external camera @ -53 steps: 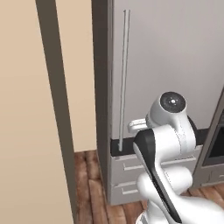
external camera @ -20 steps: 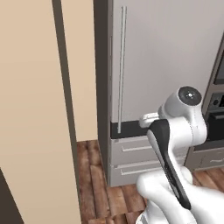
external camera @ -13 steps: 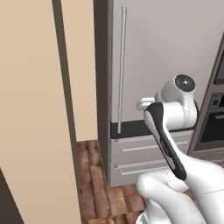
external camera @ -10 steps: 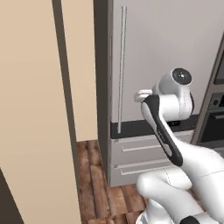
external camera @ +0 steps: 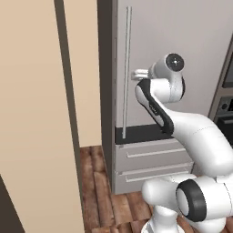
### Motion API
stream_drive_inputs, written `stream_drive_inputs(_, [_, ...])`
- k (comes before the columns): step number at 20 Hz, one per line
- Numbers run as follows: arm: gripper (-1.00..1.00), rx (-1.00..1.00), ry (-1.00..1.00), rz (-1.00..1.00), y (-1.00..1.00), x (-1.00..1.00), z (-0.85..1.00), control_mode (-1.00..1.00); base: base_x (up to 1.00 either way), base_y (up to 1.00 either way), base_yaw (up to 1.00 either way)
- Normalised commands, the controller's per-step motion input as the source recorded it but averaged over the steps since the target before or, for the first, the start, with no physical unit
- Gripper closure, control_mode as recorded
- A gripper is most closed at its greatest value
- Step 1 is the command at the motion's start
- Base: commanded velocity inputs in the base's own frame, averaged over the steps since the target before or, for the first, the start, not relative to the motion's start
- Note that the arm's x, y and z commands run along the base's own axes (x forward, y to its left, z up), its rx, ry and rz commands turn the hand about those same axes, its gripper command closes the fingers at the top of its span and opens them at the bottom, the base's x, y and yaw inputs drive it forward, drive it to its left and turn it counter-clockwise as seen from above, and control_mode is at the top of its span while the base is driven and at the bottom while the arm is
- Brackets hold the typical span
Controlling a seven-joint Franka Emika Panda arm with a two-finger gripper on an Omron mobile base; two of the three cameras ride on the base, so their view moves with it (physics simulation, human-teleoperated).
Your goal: Take the lemon wedge from the fridge and place it on the plate with fish on the dining counter.
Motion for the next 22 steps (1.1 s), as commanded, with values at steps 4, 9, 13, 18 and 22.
stream_drive_inputs(4, [-1.0, -0.18, -0.01, 0.0, 0.31, 0.29, 0.0, -1.0, 0.0, 0.0, 0.0])
stream_drive_inputs(9, [-1.0, -0.01, -0.03, 0.04, 0.07, 0.11, -0.13, -1.0, 0.0, 0.0, 0.0])
stream_drive_inputs(13, [-1.0, 0.07, 0.07, 0.1, -0.04, 0.02, 0.0, -1.0, 0.0, 0.0, 0.0])
stream_drive_inputs(18, [-1.0, 0.12, 0.01, 0.12, -0.13, 0.01, 0.0, -1.0, 0.0, 0.0, 0.0])
stream_drive_inputs(22, [-1.0, 0.0, 0.0, 0.0, 0.0, 0.18, 0.0, -1.0, 0.0, 0.0, 0.0])
